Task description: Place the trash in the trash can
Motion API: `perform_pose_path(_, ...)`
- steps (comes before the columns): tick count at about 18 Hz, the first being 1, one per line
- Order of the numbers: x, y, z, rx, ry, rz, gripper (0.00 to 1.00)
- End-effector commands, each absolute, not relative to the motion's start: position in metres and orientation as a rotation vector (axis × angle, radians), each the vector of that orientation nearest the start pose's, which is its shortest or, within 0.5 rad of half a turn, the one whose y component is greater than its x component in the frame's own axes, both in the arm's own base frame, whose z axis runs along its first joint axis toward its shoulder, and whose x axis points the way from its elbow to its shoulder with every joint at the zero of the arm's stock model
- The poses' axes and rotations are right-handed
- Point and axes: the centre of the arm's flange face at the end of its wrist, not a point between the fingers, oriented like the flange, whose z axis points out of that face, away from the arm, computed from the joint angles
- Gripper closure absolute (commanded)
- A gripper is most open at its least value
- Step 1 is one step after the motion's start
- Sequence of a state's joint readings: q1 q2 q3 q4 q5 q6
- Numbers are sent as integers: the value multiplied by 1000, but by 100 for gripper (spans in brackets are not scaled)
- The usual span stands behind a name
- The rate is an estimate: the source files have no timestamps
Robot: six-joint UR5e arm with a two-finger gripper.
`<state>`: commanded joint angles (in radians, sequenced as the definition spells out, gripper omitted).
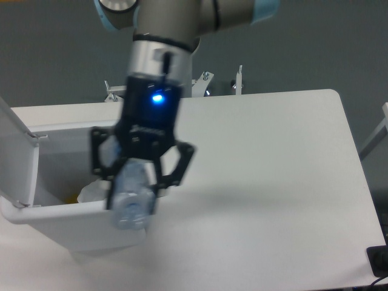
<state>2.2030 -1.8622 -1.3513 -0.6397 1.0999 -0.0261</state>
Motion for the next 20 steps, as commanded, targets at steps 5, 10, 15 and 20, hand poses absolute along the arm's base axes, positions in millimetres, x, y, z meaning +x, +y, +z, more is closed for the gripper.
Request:
perform_pose_path(5,-208,627,551,-2179,-411,-205,0)
perform_pose_path(10,-266,583,561,-2148,-514,-124,0)
perform_pose_path(15,-375,521,564,-2092,-685,7,0)
perform_pose_path(20,-414,489,554,-2220,-633,310,0)
